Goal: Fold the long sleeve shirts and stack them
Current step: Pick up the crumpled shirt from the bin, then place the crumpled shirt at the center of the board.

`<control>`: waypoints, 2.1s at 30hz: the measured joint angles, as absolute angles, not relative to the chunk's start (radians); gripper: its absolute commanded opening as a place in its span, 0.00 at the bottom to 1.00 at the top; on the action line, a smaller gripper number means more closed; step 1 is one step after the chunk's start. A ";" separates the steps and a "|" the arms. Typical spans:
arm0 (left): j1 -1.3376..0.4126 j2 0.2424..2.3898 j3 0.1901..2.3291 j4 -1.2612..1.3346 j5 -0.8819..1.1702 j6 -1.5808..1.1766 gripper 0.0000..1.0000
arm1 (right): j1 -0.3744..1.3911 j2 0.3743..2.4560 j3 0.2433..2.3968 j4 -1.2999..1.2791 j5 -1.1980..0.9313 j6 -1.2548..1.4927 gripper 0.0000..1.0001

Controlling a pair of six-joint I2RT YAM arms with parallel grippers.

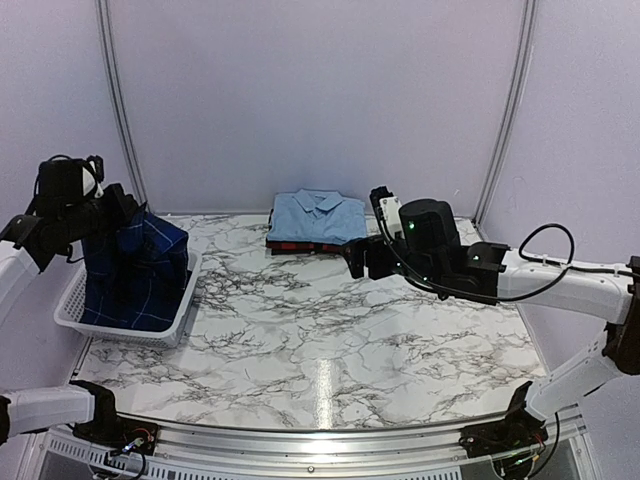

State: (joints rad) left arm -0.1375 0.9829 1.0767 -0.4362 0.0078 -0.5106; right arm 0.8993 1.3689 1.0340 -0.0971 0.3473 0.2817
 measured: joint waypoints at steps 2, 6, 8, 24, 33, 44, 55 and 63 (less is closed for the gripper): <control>-0.163 0.988 1.155 -0.435 0.067 -0.488 0.00 | 0.899 1.369 1.045 -0.098 0.350 0.277 0.99; -0.243 1.000 1.269 -0.424 0.148 -0.453 0.00 | 0.899 1.366 1.058 -0.097 0.363 0.262 0.99; -0.318 1.015 1.327 -0.414 0.176 -0.429 0.00 | 0.899 1.363 1.063 -0.098 0.376 0.255 0.98; -0.884 1.304 1.757 -0.344 0.163 -0.220 0.00 | 0.898 1.224 1.079 -0.107 0.514 0.170 0.99; -1.076 1.560 2.069 -0.333 0.088 -0.130 0.00 | 0.898 1.103 1.088 -0.117 0.599 0.159 0.98; -1.058 1.766 2.304 -0.406 -0.267 -0.212 0.00 | 0.897 1.017 1.120 -0.137 0.679 0.149 0.99; -0.619 1.935 1.755 -0.514 -0.067 -0.527 0.41 | 0.797 1.155 1.102 -0.282 0.560 0.243 0.99; -0.604 1.910 1.623 -0.553 -0.054 -0.536 0.81 | 0.791 1.211 0.867 -0.364 0.355 0.323 0.94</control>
State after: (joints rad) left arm -0.6037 1.9102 1.6234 -0.5526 -0.0540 -0.5358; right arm 0.7914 1.2110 0.8673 -0.3637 0.3553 0.3233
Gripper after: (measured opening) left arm 0.787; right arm 0.953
